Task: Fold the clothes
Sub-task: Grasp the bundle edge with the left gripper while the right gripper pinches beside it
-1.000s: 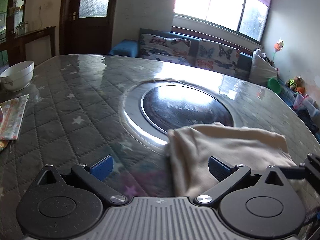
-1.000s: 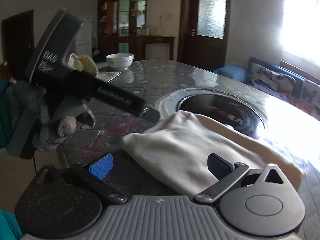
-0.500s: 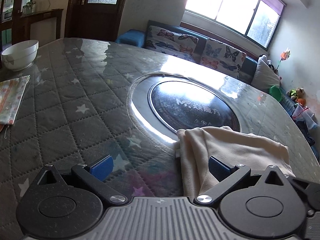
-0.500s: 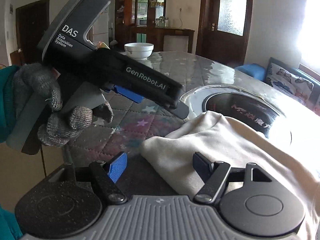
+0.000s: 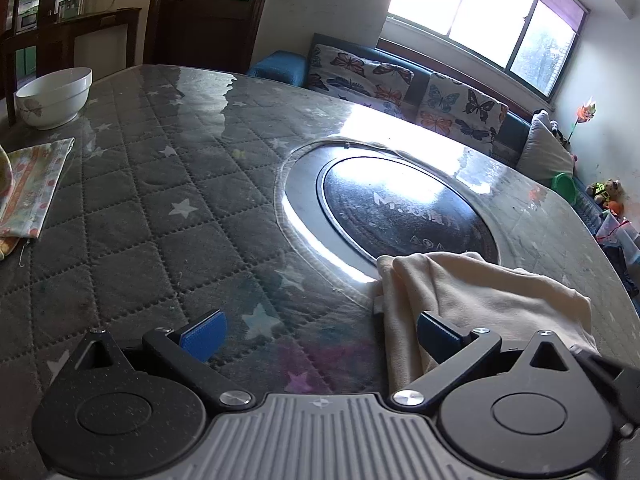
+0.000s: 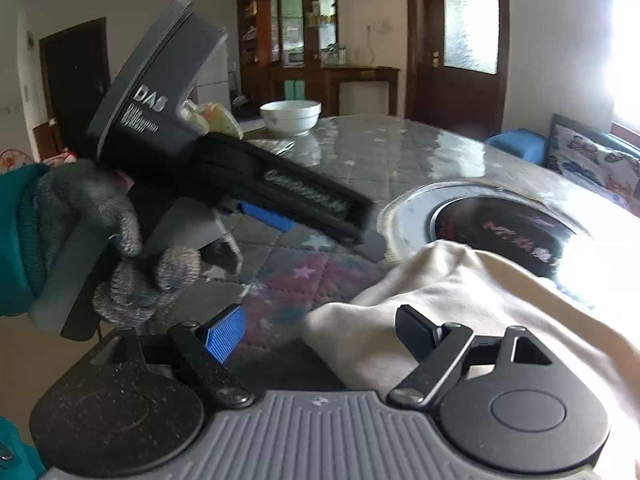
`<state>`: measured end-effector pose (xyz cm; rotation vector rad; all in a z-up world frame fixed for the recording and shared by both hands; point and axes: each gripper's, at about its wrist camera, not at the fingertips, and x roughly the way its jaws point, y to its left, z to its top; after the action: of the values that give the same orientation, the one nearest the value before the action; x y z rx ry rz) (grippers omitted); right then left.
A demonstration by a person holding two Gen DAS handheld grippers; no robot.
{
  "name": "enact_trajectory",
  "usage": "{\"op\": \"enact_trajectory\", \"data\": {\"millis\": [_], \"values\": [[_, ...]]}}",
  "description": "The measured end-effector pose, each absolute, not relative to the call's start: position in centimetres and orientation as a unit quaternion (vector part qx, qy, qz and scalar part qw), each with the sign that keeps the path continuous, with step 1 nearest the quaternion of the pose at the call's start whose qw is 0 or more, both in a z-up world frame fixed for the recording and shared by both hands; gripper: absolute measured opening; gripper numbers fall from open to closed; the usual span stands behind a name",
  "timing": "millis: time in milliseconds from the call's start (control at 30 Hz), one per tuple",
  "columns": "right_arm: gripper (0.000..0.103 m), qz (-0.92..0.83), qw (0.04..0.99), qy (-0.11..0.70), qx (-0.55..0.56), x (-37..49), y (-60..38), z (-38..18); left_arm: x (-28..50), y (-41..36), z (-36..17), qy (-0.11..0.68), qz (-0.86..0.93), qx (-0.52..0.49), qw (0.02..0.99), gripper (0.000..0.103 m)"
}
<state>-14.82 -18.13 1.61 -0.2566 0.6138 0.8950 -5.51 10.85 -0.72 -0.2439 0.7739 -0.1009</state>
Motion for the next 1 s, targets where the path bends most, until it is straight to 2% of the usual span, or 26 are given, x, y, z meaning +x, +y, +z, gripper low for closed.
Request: {"op": "enact_trajectory", "data": {"millis": [167,267,367,533,667,833,867,1000], "values": [[0.084,0.431,0.843,0.293,-0.134,-15.3,-17.7,1.2,-5.6,10.9,-0.7,0.376,-0.05,-0.116,0.918,0.103],[0.08,0.426,0.847,0.286,-0.14,-15.3,-18.0,1.8,-5.4,11.2,-0.6,0.376,-0.05,-0.122,0.917,0.103],[0.071,0.412,0.85,0.292,-0.151,-15.0,-17.8,1.8,-5.3,11.1,-0.4,0.377,-0.056,-0.132,0.915,0.103],[0.068,0.406,0.848,0.284,-0.187,-15.6,-16.8,1.2,-5.2,10.9,-0.2,0.382,-0.067,-0.144,0.911,0.103],[0.048,0.392,0.854,0.281,-0.194,-15.4,-16.9,1.0,-4.9,10.8,-0.5,0.395,-0.076,-0.173,0.899,0.103],[0.024,0.399,0.859,0.291,-0.133,-14.3,-18.4,1.9,-4.5,10.7,-1.0,0.407,-0.081,-0.219,0.883,0.103],[0.016,0.402,0.86,0.294,-0.114,-14.1,-18.9,2.2,-4.5,10.7,-1.0,0.409,-0.084,-0.225,0.88,0.103],[0.012,0.408,0.861,0.299,-0.053,-13.2,-20.3,3.1,-4.1,10.6,-1.0,0.414,-0.095,-0.263,0.866,0.103]]}}
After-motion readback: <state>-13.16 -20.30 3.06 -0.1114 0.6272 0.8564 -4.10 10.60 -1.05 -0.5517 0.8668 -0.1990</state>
